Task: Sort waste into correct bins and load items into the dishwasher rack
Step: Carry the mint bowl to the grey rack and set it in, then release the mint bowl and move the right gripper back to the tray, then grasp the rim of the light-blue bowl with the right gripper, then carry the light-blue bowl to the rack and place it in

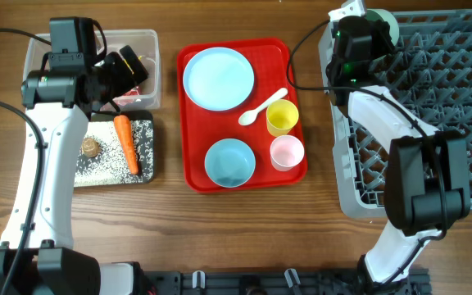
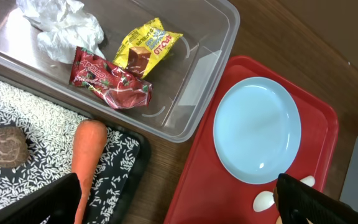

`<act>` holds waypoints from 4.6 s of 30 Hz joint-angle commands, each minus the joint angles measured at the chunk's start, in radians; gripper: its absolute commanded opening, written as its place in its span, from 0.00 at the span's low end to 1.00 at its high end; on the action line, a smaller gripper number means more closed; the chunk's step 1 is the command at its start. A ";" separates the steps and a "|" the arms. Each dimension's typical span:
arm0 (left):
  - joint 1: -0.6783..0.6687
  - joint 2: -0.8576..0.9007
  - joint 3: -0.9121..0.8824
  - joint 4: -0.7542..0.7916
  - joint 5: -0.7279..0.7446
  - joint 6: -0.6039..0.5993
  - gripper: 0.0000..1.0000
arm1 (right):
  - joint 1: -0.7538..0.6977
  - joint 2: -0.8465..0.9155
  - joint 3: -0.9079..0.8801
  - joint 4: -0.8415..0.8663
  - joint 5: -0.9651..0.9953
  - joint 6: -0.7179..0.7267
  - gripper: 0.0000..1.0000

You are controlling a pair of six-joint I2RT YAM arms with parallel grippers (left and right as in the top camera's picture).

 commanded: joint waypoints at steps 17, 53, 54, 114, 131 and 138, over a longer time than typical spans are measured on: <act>0.004 -0.013 0.000 0.001 -0.013 -0.009 1.00 | 0.150 0.012 0.001 -0.067 0.023 0.067 0.35; 0.004 -0.013 0.000 0.001 -0.013 -0.009 1.00 | 0.652 -0.316 -0.009 -1.195 -0.955 1.646 0.71; 0.004 -0.013 0.000 0.001 -0.013 -0.009 1.00 | 0.672 -0.316 -0.021 -1.197 -0.929 1.701 0.50; 0.004 -0.013 0.000 0.001 -0.013 -0.009 1.00 | 0.543 -0.551 0.152 -1.401 0.075 1.259 0.04; 0.004 -0.013 0.000 0.001 -0.013 -0.009 1.00 | 0.082 -0.391 0.147 -1.381 0.170 0.920 0.04; 0.004 -0.013 0.000 0.001 -0.013 -0.009 1.00 | 0.079 -0.210 0.147 -1.377 0.288 0.771 0.04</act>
